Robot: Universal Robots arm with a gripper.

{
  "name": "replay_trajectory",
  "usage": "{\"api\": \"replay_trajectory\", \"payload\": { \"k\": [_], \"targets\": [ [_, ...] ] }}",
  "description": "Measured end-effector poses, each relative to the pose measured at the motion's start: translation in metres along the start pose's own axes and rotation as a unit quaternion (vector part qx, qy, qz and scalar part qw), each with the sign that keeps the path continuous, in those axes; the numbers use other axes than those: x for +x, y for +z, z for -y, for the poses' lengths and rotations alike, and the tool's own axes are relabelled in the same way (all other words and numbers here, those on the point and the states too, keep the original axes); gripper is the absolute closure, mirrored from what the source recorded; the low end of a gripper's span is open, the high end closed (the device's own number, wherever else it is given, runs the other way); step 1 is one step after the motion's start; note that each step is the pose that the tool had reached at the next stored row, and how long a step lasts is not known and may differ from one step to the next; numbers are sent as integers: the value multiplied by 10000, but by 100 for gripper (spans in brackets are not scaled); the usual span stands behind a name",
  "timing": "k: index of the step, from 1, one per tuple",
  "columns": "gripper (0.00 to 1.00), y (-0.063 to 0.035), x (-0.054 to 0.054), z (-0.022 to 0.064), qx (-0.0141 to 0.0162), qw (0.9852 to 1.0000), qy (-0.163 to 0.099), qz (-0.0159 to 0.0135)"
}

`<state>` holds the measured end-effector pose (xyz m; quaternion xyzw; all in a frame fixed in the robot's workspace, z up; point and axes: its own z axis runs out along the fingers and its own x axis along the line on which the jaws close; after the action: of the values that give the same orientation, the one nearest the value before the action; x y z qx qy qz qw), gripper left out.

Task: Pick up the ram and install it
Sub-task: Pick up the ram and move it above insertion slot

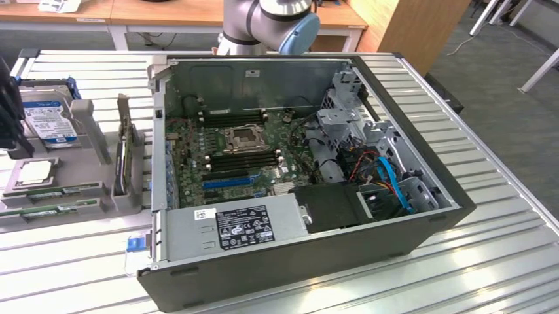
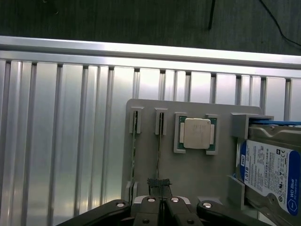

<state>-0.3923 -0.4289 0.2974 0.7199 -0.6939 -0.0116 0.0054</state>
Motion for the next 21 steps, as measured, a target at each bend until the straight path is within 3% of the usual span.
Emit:
{"api": "replay_trajectory", "payload": {
  "k": [11,14,17,21],
  "targets": [
    [90,39,0,1,0,10000,0,0],
    [84,39,0,1,0,10000,0,0],
    [71,39,0,1,0,10000,0,0],
    [71,40,1,1,0,10000,0,0]
  ]
}}
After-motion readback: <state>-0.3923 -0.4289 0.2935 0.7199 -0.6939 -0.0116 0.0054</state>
